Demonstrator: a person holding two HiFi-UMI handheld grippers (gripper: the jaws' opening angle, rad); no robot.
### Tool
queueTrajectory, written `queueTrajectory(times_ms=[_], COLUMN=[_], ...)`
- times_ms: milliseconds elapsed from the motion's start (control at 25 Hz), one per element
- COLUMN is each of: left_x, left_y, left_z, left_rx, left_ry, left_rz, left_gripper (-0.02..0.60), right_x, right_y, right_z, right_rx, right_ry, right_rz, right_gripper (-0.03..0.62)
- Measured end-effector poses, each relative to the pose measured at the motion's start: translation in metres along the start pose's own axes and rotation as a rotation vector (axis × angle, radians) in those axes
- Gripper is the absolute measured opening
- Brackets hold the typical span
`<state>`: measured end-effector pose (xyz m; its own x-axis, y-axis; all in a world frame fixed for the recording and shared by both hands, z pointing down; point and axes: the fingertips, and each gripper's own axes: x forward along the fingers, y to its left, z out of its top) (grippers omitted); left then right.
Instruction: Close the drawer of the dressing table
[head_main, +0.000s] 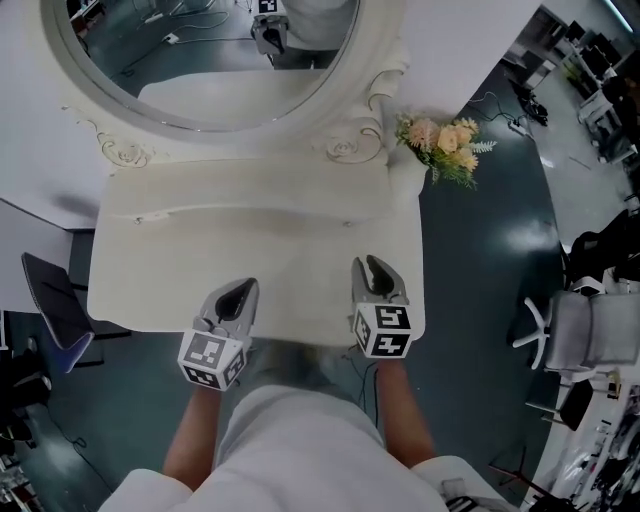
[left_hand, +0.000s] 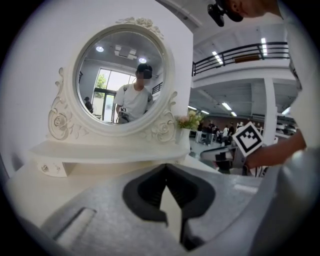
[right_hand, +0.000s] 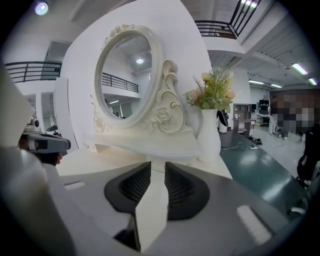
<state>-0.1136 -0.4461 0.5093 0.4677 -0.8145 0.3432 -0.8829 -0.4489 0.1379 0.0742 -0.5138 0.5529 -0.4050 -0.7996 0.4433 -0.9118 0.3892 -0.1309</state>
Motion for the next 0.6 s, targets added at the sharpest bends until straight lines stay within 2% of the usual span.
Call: queueTrajectory(times_ms=[320, 600], left_x=[-0.028, -0.044], left_y=[-0.031, -0.041], left_z=[0.017, 0.033], left_rx=[0.034, 0.050], left_ry=[-0.063, -0.117], left_rz=[0.018, 0.035], left_gripper=[-0.002, -0.002], right_x=[-0.051, -0.084], right_y=[0.002, 0.003], right_z=[0.016, 0.028], right_rx=[-0.013, -0.037], right_ry=[-0.064, -0.113], right_rz=[0.007, -0.004], right_gripper=[0.046, 0.009])
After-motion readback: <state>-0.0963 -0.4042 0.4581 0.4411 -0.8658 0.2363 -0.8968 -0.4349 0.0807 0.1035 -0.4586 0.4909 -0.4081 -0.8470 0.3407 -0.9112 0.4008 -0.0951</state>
